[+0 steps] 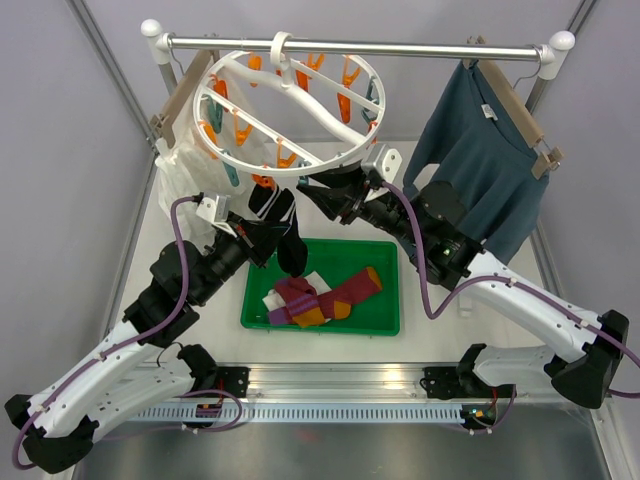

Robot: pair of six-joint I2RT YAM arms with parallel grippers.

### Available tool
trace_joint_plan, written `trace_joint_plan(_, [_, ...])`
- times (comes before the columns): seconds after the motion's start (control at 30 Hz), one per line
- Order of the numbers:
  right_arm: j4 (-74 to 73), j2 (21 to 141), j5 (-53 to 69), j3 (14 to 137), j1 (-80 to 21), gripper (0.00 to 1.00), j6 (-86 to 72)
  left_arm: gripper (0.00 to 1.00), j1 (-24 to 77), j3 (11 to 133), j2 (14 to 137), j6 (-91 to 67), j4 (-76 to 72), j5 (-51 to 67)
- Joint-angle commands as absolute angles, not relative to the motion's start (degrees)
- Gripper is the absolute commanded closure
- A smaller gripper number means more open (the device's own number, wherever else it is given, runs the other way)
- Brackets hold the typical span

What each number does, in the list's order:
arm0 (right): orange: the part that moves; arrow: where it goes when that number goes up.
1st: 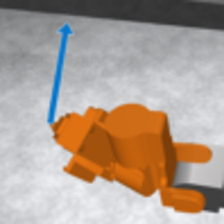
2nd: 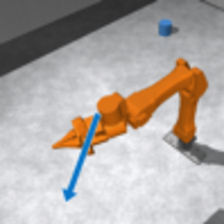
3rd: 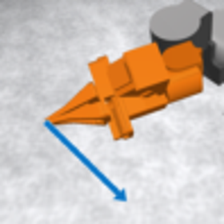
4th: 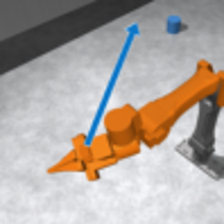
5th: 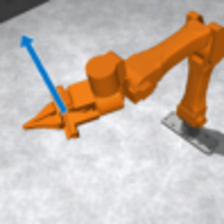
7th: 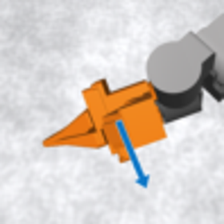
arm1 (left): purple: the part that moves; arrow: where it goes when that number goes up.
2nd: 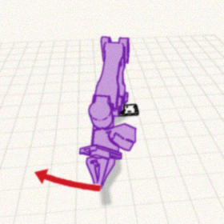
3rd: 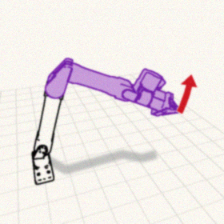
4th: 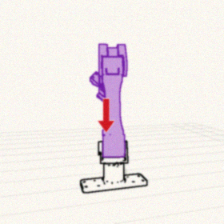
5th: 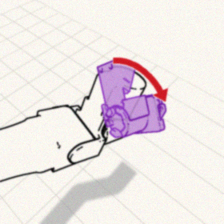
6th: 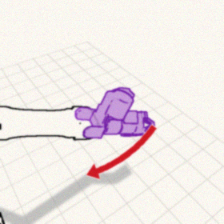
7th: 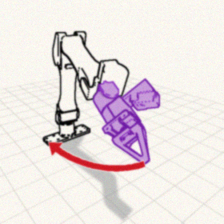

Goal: Clip the socks to the hanger
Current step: Open the clamp at the hanger.

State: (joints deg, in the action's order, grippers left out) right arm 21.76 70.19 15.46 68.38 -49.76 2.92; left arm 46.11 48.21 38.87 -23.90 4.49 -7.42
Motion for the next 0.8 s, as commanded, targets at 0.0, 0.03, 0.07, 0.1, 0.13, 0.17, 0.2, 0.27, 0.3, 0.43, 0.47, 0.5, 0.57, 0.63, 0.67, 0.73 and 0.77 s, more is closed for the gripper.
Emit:
trace_joint_plan(0.0, [26.5,70.5,15.2,67.6,-49.7,0.72,0.2,0.98,46.2,49.9,38.5,-22.0,4.3,-7.3])
trace_joint_plan(0.03, [26.7,70.7,14.9,67.5,-49.6,0.75,-1.7,0.98,46.2,49.8,38.4,-21.9,4.1,-6.9])
trace_joint_plan(0.07, [26.6,70.7,14.7,67.6,-49.7,0.8,-2.1,0.98,46.2,49.6,38.3,-21.6,3.4,-6.6])
trace_joint_plan(0.1, [26.6,70.7,14.4,67.4,-49.7,0.83,-2.3,0.98,46.2,49.2,38.2,-21.6,3.2,-6.3])
trace_joint_plan(0.13, [26.5,70.7,13.6,67.3,-49.7,0.86,-2.6,0.98,46.2,49.0,38.1,-21.5,2.7,-5.7])
trace_joint_plan(0.17, [26.5,70.7,13.1,67.3,-49.7,0.92,-3.7,0.98,46.2,48.7,37.9,-20.9,1.2,-5.1])
trace_joint_plan(0.2, [26.2,70.7,12.8,67.5,-49.7,0.93,-4.0,0.98,46.2,47.8,37.7,-20.6,0.4,-3.7])
trace_joint_plan(0.27, [25.1,70.6,11.7,68.0,-49.7,1.0,-5.8,0.98,46.2,46.4,37.2,-19.2,-2.4,-1.9])
trace_joint_plan(0.3, [24.6,70.5,11.2,68.2,-49.7,1.0,-6.5,0.98,46.2,45.9,37.0,-18.6,-3.3,-1.1])
trace_joint_plan(0.43, [22.0,70.3,9.2,69.0,-50.1,1.0,-8.1,0.98,46.2,44.2,37.4,-15.2,-6.1,5.8])
trace_joint_plan(0.47, [21.4,70.3,8.5,69.2,-50.1,1.0,-8.3,0.98,46.2,43.9,37.9,-14.1,-6.4,6.6])
trace_joint_plan(0.5, [21.0,70.3,8.0,69.3,-50.3,1.0,-9.0,0.98,46.2,43.7,38.0,-13.7,-7.1,7.6])
trace_joint_plan(0.57, [19.4,70.3,7.0,70.0,-50.4,1.0,-9.7,0.98,46.2,43.4,38.8,-12.8,-7.4,8.1])
trace_joint_plan(0.63, [18.4,70.7,6.8,70.7,-50.5,1.0,-10.2,0.98,46.2,43.2,39.4,-12.1,-8.6,8.9])
trace_joint_plan(0.67, [17.5,70.7,6.2,71.1,-50.6,1.0,-10.3,0.98,46.1,42.9,39.5,-12.0,-8.8,8.8])
trace_joint_plan(0.73, [16.6,70.8,6.2,71.6,-50.7,1.0,-10.4,0.98,46.1,42.7,39.8,-10.8,-9.7,9.5])
trace_joint_plan(0.77, [15.9,70.9,6.5,72.0,-50.8,1.0,-10.4,0.98,46.2,42.7,39.9,-10.3,-9.9,9.8])
